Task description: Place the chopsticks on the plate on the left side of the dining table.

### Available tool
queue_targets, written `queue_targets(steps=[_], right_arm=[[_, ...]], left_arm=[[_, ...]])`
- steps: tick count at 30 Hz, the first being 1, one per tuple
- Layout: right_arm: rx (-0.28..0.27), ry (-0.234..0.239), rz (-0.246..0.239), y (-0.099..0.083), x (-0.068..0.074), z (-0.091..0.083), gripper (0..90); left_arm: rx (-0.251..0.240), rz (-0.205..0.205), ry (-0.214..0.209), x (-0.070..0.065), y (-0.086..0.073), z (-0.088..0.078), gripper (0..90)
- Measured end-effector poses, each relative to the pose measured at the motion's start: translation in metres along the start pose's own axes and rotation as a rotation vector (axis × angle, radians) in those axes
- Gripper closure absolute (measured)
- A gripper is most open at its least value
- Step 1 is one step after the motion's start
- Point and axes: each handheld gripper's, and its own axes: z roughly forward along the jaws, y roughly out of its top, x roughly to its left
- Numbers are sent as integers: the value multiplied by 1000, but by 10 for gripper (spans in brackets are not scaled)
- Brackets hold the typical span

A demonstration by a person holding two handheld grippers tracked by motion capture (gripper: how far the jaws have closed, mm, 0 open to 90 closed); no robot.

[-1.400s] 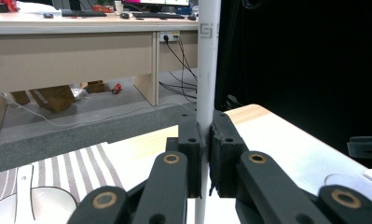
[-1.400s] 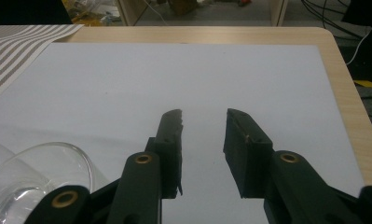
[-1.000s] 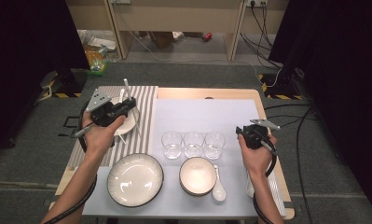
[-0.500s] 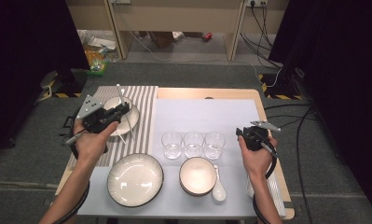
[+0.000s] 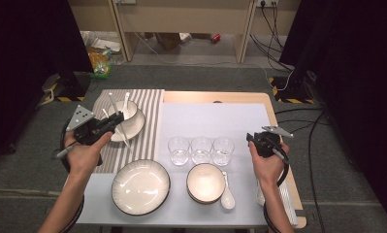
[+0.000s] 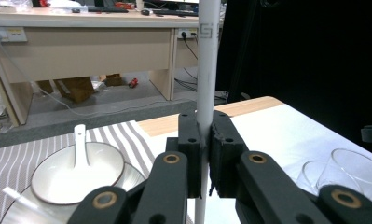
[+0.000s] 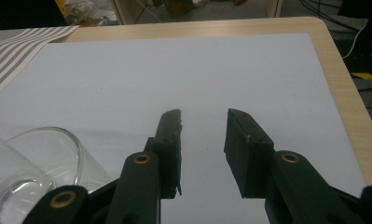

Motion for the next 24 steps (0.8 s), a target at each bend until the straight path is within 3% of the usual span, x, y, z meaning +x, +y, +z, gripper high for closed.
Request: queue_targets(steps=[17,24], right_arm=[[1,1,2,-1,0,-1,666],[1,0,5,-1,-2,-1,666]], left_arm=[[7,-12,61,19,-10,-21,838],[9,-35,109,35,-16,-29,838]])
